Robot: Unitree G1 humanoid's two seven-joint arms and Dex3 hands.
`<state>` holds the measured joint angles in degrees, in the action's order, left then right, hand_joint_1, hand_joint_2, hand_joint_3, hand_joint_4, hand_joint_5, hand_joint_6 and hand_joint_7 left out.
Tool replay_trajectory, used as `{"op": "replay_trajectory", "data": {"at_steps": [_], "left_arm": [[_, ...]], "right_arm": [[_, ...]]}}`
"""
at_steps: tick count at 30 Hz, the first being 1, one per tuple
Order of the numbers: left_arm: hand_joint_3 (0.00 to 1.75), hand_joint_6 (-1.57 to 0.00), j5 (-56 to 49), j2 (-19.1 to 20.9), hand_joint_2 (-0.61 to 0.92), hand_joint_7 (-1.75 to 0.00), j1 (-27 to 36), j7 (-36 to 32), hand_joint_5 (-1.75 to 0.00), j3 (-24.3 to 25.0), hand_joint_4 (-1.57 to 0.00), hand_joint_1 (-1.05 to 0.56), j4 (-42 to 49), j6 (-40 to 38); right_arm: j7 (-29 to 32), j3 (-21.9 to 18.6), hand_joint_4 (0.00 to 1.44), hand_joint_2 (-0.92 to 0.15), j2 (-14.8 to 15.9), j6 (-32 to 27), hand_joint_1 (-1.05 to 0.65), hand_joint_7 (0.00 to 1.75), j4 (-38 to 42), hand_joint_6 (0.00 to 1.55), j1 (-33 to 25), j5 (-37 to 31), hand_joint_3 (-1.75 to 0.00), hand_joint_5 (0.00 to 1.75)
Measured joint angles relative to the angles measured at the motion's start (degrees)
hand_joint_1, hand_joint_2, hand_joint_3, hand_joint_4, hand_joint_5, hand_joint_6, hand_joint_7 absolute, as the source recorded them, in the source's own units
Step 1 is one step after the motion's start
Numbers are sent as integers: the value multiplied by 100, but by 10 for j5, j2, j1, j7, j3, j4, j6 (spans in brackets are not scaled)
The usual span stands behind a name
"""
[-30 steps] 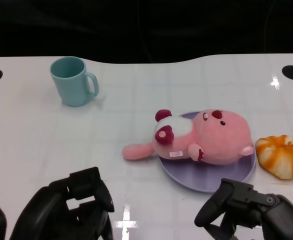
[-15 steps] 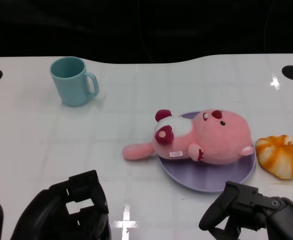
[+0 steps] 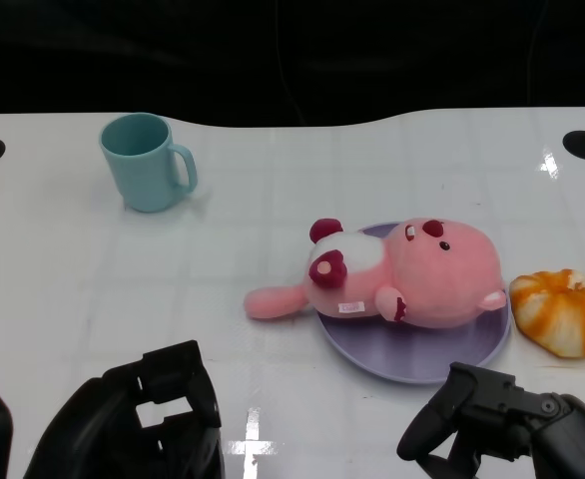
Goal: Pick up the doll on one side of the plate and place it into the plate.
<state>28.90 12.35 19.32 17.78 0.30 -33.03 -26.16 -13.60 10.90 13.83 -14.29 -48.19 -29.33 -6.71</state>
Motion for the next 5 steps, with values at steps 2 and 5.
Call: {"op": "replay_trajectory", "data": {"at_steps": [2,5], "left_arm": [[138,-78,-4,0,42,-164,-2,0,-175,0,-89,-14,0,0],[138,-78,-9,0,42,-164,-2,0,-175,0,-89,-14,0,0]], "right_arm": [[-2,0,66,-92,1,0,-24,131,0,58,0,0,-35,160],[-3,-1,65,-92,2,0,-23,132,0,58,-1,0,-35,160]]}}
